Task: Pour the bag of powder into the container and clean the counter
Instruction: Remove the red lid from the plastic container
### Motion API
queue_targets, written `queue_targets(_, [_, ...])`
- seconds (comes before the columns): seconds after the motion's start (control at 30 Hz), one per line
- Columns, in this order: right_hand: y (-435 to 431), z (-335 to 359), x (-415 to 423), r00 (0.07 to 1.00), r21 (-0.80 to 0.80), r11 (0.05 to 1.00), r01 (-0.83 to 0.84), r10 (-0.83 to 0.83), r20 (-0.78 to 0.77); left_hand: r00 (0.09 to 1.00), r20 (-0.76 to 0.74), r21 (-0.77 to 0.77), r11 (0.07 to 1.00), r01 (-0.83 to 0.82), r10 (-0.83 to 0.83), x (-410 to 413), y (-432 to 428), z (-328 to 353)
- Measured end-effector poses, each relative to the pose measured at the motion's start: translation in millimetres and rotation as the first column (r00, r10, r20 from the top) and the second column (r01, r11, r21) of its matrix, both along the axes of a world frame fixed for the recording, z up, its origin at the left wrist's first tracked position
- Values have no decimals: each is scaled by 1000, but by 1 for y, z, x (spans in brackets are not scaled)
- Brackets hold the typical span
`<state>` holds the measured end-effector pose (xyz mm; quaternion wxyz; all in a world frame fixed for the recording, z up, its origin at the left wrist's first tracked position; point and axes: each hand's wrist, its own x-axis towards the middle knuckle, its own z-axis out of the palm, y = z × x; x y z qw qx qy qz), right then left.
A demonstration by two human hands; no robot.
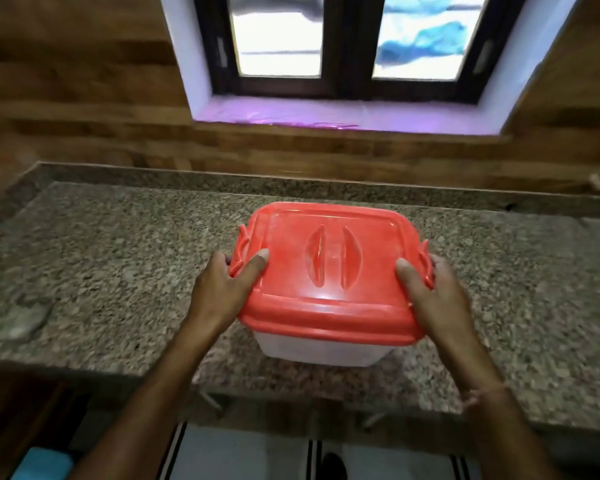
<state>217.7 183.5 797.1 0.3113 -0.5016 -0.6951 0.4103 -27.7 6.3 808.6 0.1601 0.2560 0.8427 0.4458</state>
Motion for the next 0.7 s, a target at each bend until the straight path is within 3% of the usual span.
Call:
queue_targets(0.2, [85,-16,-46,998,-24,998,-59,60,21,995,86,-1,998,-57,57,-38,81,-29])
queue_targets(0.37, [113,-16,-67,999,-141,990,-16,20,30,931,363,74,997,2,-29,-71,111,-28])
queue_targets(0.5, [122,-22,-73,998,-158,987,40,-31,55,961,264,-21,996,91,-83,-88,116,-28])
queue_targets(0.6, [128,-23,-73,989,-123,992,25,-7,145,967,255,-11,1000,24,-20,-95,116,-32])
queue_targets(0.7, [131,-34,-71,989,-275,956,102,-128,-78,879,476,107,990,-95,33,-105,110,-45])
